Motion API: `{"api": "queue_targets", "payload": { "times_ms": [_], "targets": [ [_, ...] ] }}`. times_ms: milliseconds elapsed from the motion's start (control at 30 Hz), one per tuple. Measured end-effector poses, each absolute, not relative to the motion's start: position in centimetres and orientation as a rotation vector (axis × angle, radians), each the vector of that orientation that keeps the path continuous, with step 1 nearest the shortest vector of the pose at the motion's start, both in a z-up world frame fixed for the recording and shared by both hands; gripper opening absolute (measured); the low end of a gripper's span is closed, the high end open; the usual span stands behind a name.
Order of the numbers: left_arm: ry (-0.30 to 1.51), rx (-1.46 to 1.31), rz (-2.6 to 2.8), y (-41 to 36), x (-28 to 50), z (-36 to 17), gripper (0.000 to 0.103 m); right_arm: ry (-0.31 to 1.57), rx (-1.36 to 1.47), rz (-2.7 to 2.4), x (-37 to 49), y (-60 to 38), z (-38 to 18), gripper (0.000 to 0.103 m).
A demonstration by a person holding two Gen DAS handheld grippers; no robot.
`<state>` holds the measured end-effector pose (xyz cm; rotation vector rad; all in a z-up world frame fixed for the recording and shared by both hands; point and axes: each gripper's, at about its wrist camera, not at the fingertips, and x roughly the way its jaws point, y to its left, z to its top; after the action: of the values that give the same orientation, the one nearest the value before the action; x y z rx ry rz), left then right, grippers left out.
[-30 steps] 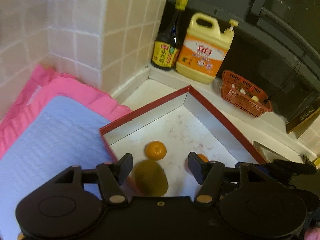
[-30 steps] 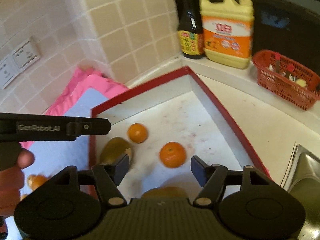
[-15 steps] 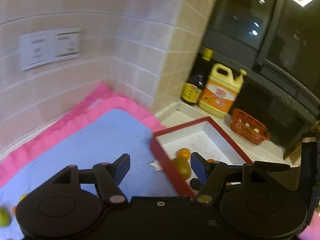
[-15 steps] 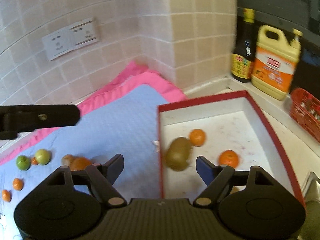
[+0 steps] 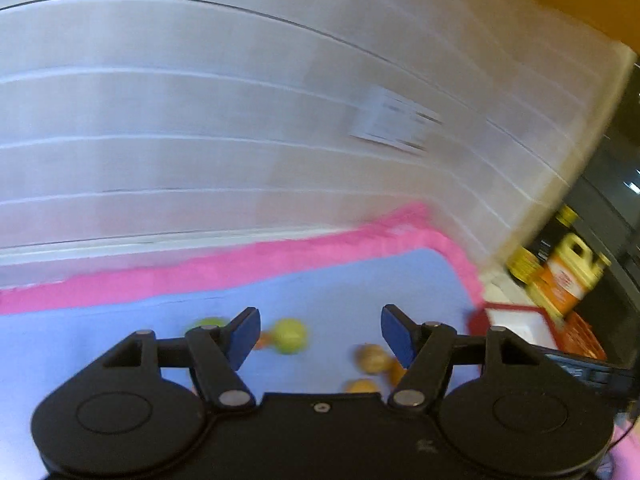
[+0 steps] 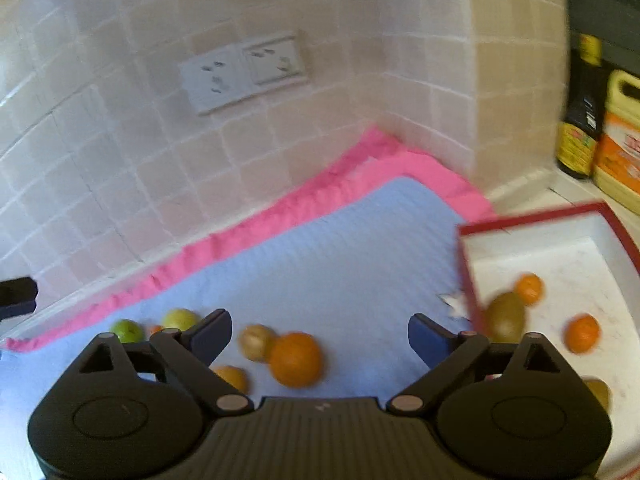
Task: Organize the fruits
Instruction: 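Release the tangerine in the box with the right tool and return both tools, then grasp a tangerine with the left tool while the right tool grasps a yellow pear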
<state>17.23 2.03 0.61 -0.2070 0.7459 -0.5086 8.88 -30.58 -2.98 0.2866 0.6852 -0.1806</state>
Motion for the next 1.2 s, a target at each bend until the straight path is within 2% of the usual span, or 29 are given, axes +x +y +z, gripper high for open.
{"api": "queue_targets", "payload": {
  "times_ms": [300, 433, 500, 700, 867, 933, 1000, 1133, 1200],
  "targets": [
    [0.768, -0.255, -0.381, 10.2, 17.4, -1.0, 0.080, 0.754, 0.352, -0.106, 12.6, -27.8, -3.6, 0.097],
    [0.830, -0.182, -0.443, 9.2, 18.3, -3.5, 0.080, 0.822, 0.330, -0.099, 13.2, -26.1, -6.0, 0.094],
    [0.871, -0.112, -0.473, 7.9, 18.9, -5.0, 0.080, 0.865, 0.362, -0.078, 13.1, -25.5, -7.8, 0.086],
    [0.960, 0.063, -0.518, 4.3, 21.0, -9.5, 0.080, 0.959, 0.420, -0.097, 13.9, -24.2, -12.2, 0.085],
    [0.999, 0.148, -0.537, 2.1, 22.5, -11.6, 0.080, 0.941, 0.366, -0.133, 15.8, -23.1, -13.0, 0.085],
    [0.999, 0.203, -0.532, 1.2, 22.8, -12.2, 0.080, 0.945, 0.338, -0.138, 16.8, -22.7, -13.2, 0.081],
    [1.015, 0.236, -0.519, 0.5, 23.2, -12.8, 0.080, 0.961, 0.319, -0.143, 17.7, -22.4, -13.6, 0.072],
    [1.043, 0.239, -0.511, 0.2, 23.9, -13.8, 0.079, 0.987, 0.312, -0.138, 18.4, -22.1, -14.5, 0.068],
    [1.051, 0.235, -0.508, 0.1, 23.9, -14.1, 0.075, 0.990, 0.304, -0.134, 18.5, -22.0, -14.7, 0.060]
  ]
}}
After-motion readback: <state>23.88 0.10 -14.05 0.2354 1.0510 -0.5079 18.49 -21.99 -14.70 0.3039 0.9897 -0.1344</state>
